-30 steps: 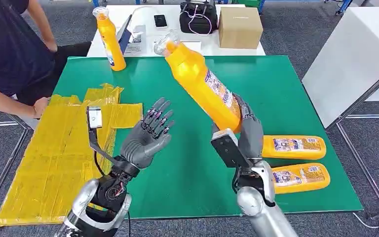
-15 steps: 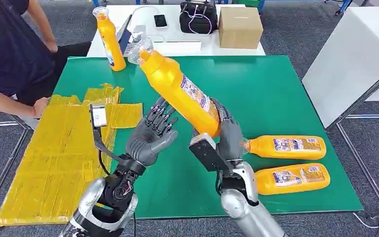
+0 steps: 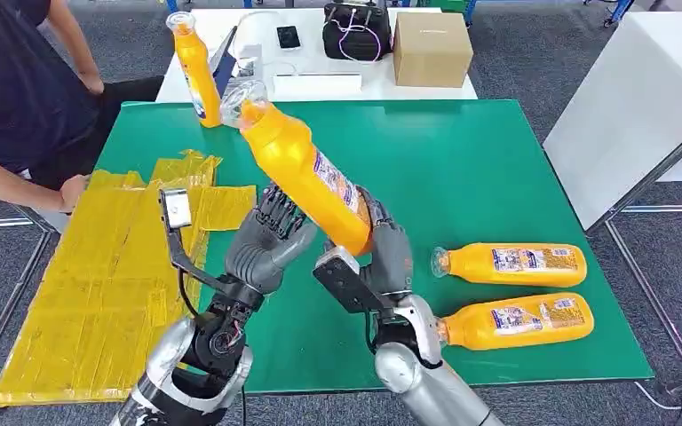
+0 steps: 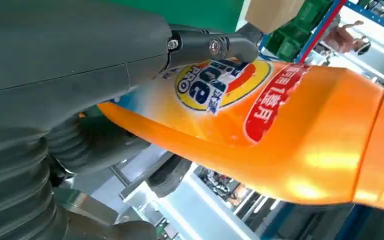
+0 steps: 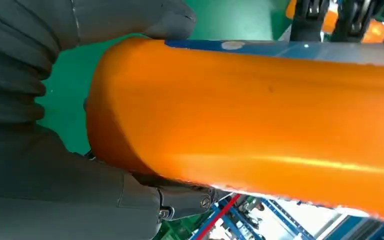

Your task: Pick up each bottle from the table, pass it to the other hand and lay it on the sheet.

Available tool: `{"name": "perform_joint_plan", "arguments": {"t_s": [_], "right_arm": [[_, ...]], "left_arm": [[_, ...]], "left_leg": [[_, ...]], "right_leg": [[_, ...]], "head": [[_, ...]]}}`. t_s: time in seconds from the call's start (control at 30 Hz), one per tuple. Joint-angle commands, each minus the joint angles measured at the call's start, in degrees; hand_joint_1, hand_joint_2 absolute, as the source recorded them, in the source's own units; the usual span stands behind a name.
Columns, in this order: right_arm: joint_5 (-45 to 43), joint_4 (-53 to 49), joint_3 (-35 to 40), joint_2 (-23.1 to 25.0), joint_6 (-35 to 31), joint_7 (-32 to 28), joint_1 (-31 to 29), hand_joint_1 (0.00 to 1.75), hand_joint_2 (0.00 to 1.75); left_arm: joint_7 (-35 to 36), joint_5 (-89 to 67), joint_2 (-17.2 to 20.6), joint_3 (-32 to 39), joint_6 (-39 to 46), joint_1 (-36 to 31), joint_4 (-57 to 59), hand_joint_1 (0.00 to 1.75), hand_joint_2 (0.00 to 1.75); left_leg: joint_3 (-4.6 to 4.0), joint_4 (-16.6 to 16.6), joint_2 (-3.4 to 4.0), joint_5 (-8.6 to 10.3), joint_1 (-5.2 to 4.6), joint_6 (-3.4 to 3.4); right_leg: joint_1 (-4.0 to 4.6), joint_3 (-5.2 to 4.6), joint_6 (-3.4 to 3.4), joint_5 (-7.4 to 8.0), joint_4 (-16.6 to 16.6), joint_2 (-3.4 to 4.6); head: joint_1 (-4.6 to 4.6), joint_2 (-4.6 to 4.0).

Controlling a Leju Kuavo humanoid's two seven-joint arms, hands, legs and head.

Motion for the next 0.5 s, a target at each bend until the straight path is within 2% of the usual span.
{"name": "perform_joint_plan", "arguments": {"t_s": [0.03, 0.27, 0.33, 0.5], "right_arm": [[-1.25, 11.40, 6.89, 1.40, -0.76, -1.26, -2.99, 1.75, 1.75], [-1.20, 14.38, 11.46, 2.23, -0.91, -1.47, -4.55, 1.75, 1.75], [-1.42, 14.76, 13.42, 1.56, -1.28, -1.50, -4.60, 1.75, 1.75], [1.13, 17.73, 16.85, 2.10, -1.88, -1.26, -5.66, 1.75, 1.75]], "left_arm": [[-0.10, 0.45, -0.72, -3.64, 0.50, -4.23, 4.52, 0.00, 1.75], [-2.57, -4.19, -1.33, -7.02, 3.00, -5.38, 6.60, 0.00, 1.75], [-6.25, -6.66, 1.41, -10.62, 4.32, -4.30, 8.20, 0.00, 1.75], [-8.04, -7.13, 1.34, -14.28, 4.46, -5.38, 11.04, 0.00, 1.75]], "left_leg": [[0.16, -0.02, 0.01, -0.04, 0.03, -0.04], [0.14, -0.02, -0.03, -0.04, 0.03, -0.04], [0.20, -0.04, -0.02, -0.05, 0.04, -0.05], [0.23, -0.06, -0.05, -0.06, 0.04, -0.06]], "right_leg": [[0.03, 0.19, -0.02, -0.04, -0.05, -0.02], [0.03, 0.18, -0.02, -0.06, -0.05, -0.08], [0.05, 0.23, -0.03, -0.07, -0.08, -0.09], [0.04, 0.28, -0.04, -0.09, -0.10, -0.12]], "head": [[0.00, 0.00], [0.00, 0.00], [0.00, 0.00], [0.00, 0.00]]}}
